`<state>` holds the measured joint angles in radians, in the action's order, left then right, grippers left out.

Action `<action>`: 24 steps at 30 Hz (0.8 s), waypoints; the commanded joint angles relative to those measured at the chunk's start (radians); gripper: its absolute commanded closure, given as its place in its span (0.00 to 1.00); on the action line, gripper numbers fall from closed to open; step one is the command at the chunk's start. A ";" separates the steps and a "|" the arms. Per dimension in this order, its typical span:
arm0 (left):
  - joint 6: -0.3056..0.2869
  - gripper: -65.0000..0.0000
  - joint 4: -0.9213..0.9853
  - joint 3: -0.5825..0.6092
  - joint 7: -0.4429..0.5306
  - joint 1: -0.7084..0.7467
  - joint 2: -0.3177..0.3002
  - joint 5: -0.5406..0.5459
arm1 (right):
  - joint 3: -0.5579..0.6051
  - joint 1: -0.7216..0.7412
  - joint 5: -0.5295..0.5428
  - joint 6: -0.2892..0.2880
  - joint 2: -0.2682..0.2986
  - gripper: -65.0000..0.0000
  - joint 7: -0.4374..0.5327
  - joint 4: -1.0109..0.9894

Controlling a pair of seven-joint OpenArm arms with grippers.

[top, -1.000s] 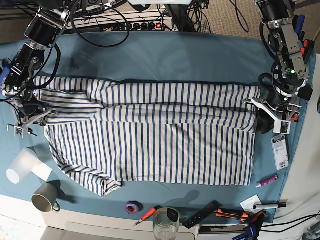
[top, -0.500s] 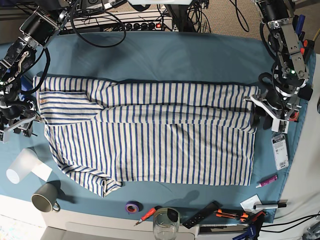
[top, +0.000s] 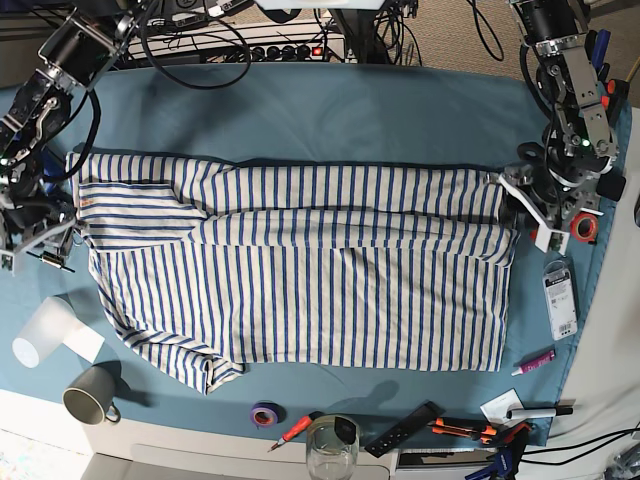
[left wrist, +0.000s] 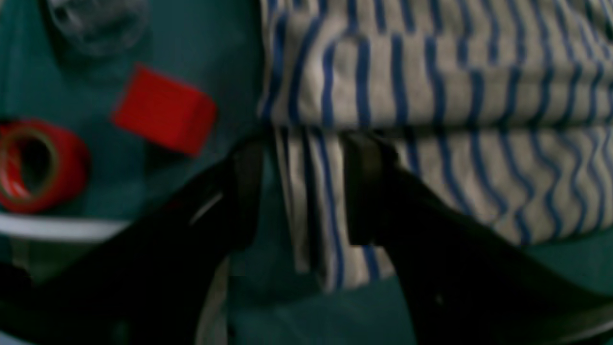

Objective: Fold the T-shirt properly
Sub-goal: 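Regrasp the folded edge with both grippers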

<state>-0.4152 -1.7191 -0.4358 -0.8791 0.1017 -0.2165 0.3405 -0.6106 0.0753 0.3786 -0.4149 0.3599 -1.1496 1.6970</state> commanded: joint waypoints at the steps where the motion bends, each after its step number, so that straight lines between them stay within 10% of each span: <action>1: 0.000 0.56 -0.011 -0.005 0.021 -0.013 -0.011 0.011 | -0.006 0.007 0.005 0.004 0.022 0.55 0.016 0.009; 24: 0.014 0.56 0.249 -0.005 0.025 -0.021 -0.012 -0.014 | -0.020 -0.077 -0.024 0.046 0.020 0.55 -0.025 0.008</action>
<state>-0.4152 -1.4929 -0.4473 -0.7422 0.0662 -0.2306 0.3717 -0.6243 -0.0147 0.3489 -0.3683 0.3595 -1.1931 1.6905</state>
